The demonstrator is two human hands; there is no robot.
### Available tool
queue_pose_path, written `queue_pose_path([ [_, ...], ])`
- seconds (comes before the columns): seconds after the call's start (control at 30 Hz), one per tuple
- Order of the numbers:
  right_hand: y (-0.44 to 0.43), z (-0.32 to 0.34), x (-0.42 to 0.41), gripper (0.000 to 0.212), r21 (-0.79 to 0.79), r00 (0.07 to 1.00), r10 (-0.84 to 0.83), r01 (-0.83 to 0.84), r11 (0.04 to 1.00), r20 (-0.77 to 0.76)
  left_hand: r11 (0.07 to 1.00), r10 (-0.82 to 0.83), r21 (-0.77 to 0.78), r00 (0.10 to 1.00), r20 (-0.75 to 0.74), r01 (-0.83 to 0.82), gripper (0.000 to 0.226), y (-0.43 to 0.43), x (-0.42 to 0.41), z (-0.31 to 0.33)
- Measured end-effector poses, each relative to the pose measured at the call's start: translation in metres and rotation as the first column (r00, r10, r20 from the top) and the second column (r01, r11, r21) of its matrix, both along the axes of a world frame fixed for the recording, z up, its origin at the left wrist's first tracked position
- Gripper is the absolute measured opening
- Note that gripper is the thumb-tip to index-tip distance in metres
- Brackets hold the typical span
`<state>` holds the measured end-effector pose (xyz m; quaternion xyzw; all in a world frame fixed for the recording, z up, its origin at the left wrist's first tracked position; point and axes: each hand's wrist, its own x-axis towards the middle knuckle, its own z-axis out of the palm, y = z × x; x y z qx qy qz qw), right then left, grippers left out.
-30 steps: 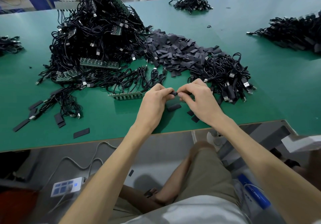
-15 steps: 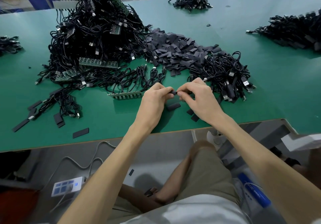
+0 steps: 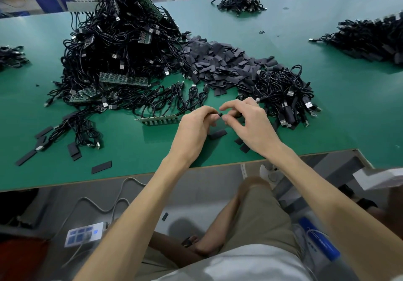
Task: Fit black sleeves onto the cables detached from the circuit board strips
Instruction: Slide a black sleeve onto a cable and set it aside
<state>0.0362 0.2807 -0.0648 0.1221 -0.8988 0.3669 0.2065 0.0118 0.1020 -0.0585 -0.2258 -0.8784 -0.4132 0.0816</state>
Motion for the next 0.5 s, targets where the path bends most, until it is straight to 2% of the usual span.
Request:
queue_pose_path([
  [0.1,-0.0001,0.0002,0.0004,0.017,-0.001,1.000,0.000,0.000,1.000,0.006,0.999,0.006,0.034,0.998,0.059,-0.008,0.013,-0.0004,-0.0004,-0.0015],
  [0.33,-0.0001,-0.0003,0.0008,0.009,0.008,0.999,-0.031,0.032,0.999,-0.043,0.999,0.029,0.039,0.996,-0.090,-0.025,0.009,-0.0011,-0.0010,-0.0025],
  [0.5,-0.0012,-0.0007,0.0022,0.010,0.035,0.999,0.002,0.000,0.999,-0.053,0.995,0.089,0.056,0.992,-0.087,-0.085,0.008,-0.0033,-0.0037,-0.0040],
])
